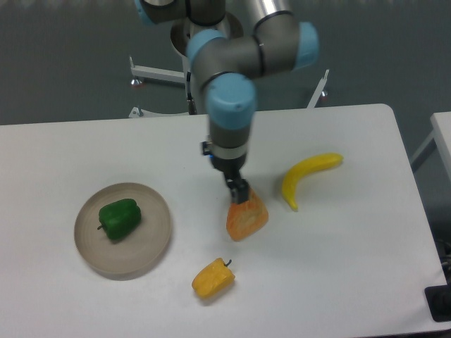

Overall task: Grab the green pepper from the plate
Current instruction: 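Swing the gripper over the plate and lower onto the green pepper, then close the gripper around the green pepper on the plate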

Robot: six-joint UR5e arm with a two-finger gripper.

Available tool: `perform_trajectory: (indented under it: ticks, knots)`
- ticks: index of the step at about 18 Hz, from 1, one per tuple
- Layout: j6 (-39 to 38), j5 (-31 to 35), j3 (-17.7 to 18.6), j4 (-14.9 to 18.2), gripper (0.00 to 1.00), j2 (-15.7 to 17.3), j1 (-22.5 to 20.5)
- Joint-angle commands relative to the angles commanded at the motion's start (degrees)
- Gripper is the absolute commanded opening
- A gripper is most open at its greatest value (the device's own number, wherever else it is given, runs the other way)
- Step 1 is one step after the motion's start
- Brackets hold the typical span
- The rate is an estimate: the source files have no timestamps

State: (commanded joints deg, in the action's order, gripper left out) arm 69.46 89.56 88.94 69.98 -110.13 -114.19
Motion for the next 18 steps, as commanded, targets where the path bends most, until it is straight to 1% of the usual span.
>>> perform_trajectory:
  ticks: [3, 5, 7, 9, 12, 13, 15, 18]
  knots:
    - [-7.12, -0.09, 0.8, -3.17, 1.0, -0.26, 4.22]
    - [-9.16, -0.09, 0.89, -7.12, 1.0, -1.4, 6.25]
    - [-11.96, 0.0, 0.89, -10.12, 1.0, -2.8, 8.1]
    - [-14.78, 0.0, 0.89, -11.62, 1.0, -4.12, 9.68]
    - [-16.72, 0.0, 0.8, -12.93, 1.0, -5.53, 11.27]
    - [-17.86, 0.0, 0.8, -13.99, 1.0, -5.97, 12.14]
    - [-19.36, 0.0, 0.8, -14.43, 1.0, -6.41, 12.85]
    - [-19.45, 0.0, 0.8, -15.84, 1.0, -8.25, 13.11]
